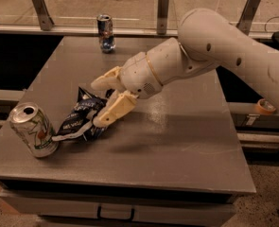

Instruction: Move blue chip bag near 7up can

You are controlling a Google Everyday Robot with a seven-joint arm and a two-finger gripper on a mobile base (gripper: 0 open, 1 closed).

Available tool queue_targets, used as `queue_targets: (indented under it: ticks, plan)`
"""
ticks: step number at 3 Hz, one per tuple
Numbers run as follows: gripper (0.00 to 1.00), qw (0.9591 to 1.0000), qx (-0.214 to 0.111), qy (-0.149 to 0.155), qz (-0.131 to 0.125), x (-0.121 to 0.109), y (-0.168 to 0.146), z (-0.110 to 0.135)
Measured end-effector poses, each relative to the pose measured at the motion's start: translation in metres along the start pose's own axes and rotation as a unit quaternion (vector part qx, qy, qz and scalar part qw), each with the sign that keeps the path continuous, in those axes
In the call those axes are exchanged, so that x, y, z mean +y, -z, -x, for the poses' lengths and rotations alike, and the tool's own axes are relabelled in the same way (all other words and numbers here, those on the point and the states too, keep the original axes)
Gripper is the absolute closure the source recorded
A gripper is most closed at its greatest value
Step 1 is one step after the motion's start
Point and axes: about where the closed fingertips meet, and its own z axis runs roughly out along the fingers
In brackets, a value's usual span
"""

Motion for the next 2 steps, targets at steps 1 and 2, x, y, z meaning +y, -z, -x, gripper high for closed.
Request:
queue_targets:
  ticks: [1, 2]
  plan:
    - [0.0, 1.0, 0.0, 0.001, 0.0, 0.0, 0.0, -0.001]
    - [0.0, 0.9992, 0.015, -0.001, -0.038, -0.012, 0.03, -0.005]
